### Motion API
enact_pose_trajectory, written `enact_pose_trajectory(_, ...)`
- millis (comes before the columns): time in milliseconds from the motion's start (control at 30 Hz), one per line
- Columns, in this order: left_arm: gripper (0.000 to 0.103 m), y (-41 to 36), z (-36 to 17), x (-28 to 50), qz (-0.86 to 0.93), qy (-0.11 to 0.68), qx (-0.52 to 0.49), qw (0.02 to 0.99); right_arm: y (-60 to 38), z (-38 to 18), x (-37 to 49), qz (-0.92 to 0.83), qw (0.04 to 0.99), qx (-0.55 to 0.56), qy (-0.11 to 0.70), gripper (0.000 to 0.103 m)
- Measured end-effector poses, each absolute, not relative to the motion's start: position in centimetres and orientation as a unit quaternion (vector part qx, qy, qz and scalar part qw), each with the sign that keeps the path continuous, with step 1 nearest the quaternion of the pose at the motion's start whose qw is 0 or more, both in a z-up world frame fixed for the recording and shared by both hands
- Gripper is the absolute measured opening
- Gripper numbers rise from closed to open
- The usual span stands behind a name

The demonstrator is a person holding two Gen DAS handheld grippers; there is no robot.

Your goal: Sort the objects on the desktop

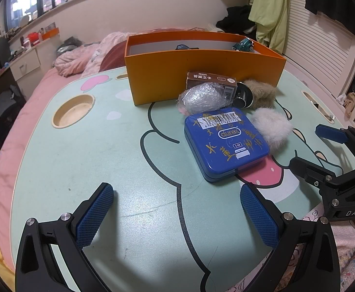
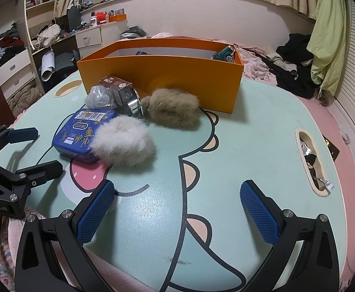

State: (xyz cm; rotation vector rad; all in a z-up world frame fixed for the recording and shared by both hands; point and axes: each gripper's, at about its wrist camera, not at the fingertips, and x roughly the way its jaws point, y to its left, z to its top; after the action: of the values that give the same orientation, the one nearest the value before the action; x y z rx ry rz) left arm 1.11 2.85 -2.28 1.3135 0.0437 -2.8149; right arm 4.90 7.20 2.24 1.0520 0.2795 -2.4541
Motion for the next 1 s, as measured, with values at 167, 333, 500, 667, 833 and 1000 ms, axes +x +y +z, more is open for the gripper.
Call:
enact_pose_trajectory(167, 0.103, 2.9, -2.3, 1.1, -0.906, 0.014, 0.423, 0.017, 7.2, 2.2, 4.9, -0.890, 0.226, 0.382, 0.101, 0.103)
enact_pose_trajectory(333, 0.103, 2.8, -2.3, 1.1, -0.906, 0.014, 0.423, 0.018, 7.2, 2.2, 4.9, -0.891, 0.227, 0.381, 0.101, 0.103)
enact_pose_trajectory(500, 0.103, 2.8, -2.3, 1.1, -0.906, 0.014, 0.423, 0.017, 7.1, 2.4, 5.0, -0.891, 0.229, 0.379, 0.097, 0.103)
enact_pose_trajectory(667, 0.103, 2.8, -2.3, 1.1, -0.906, 0.014, 0.423, 0.017, 7.2, 3.1, 4.8, -0.889, 0.248, 0.378, 0.073, 0.103)
enact_pose_trajectory(833, 0.103, 2.8, -2.3, 1.1, -0.906, 0.014, 0.423, 0.017, 5.7, 5.1, 4.2, -0.894, 0.255, 0.364, 0.059, 0.100)
enact_pose_trajectory(1000, 0.103, 2.8, -2.3, 1.2, -0.906, 0.015, 0.422, 0.019, 4.0, 5.3, 2.6, -0.886, 0.257, 0.383, 0.049, 0.089)
